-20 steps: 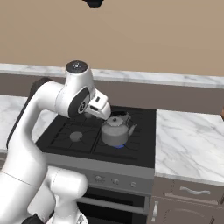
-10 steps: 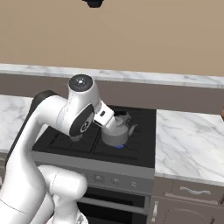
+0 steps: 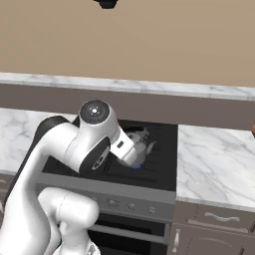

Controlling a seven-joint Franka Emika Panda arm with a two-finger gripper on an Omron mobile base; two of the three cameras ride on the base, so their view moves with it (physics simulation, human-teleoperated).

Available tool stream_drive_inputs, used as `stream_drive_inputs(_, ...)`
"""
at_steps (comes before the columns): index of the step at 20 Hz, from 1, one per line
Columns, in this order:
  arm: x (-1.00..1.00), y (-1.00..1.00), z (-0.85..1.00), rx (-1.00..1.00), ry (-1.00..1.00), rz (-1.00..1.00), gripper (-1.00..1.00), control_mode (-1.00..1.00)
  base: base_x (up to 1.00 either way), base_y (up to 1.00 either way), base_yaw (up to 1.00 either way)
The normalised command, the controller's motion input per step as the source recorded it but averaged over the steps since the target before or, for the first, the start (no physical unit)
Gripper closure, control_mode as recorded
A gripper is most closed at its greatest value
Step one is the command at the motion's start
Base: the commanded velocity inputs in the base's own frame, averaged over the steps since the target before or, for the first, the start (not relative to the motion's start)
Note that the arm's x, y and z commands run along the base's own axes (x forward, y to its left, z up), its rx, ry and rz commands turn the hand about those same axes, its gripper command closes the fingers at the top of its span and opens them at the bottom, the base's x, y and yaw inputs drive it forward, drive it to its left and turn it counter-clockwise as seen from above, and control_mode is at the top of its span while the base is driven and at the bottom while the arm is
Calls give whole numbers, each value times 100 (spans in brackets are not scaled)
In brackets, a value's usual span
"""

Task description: The kettle is done boiling. Turn off the stove, then wait for 300 timesteps before moving the kettle to the dining table.

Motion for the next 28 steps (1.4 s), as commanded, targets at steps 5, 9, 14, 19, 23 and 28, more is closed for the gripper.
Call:
stream_drive_inputs(5, -23, -12, -13, 0, -4, -5, -100, -100, 0, 0, 0)
stream_drive_inputs(9, -21, -14, -25, 0, -5, -3, -100, -100, 0, 0, 0)
stream_drive_inputs(14, -15, -26, -49, 0, -11, 0, -100, -100, 0, 0, 0)
stream_drive_inputs(19, -12, -28, -54, 0, -5, 0, -100, -100, 0, 0, 0)
stream_drive_inputs(23, -21, -28, -43, 0, -4, 0, -100, -100, 0, 0, 0)
stream_drive_inputs(28, -26, -21, -36, 0, -1, 0, -100, -100, 0, 0, 0)
